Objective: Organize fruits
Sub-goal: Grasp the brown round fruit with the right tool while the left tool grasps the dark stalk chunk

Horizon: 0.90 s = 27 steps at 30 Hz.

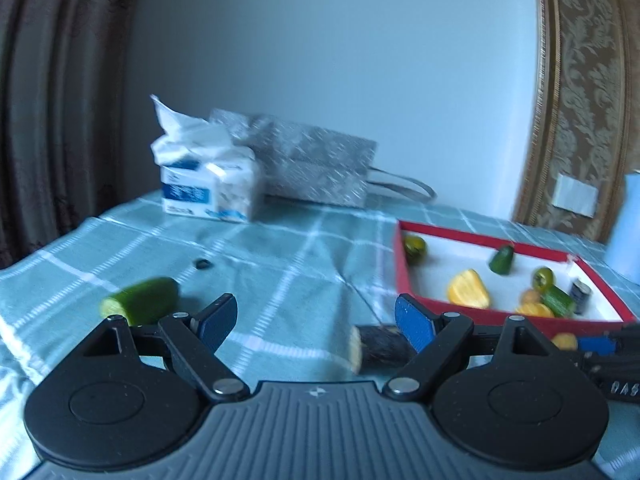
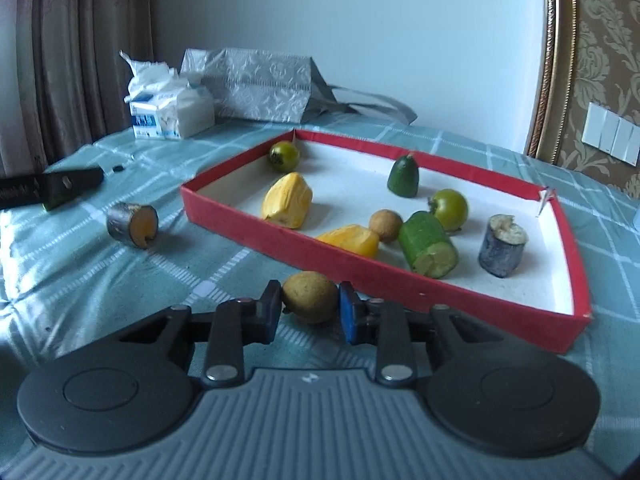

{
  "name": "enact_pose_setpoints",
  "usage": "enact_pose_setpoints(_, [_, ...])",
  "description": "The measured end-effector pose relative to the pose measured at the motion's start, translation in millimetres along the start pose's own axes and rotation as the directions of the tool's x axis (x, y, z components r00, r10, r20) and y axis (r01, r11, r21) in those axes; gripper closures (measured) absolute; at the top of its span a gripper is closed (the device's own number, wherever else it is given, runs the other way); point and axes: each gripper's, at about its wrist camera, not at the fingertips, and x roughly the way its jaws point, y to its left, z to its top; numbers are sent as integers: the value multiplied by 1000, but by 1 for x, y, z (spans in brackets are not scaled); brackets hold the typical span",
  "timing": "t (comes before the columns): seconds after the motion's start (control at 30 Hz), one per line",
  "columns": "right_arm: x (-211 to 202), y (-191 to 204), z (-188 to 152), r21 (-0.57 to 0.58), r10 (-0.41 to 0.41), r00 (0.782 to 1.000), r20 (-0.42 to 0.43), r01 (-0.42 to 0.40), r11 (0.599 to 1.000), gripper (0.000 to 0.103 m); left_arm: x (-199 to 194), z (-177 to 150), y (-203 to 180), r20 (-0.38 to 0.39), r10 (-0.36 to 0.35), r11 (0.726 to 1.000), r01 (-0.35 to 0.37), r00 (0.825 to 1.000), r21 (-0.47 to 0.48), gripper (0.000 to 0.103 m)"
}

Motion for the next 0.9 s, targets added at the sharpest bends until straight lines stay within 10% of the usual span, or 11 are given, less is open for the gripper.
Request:
enact_pose_setpoints(0.57, [-27,-30,-10,68,10,999,44,-13,998,74,52,1,-32,-216,30,997,-13,976,78,17])
enact_pose_setpoints(0.9, [-30,-32,-9,82,14,998,57,-19,996,74,55,-1,-44,-210,83,986,-50,974,159,69])
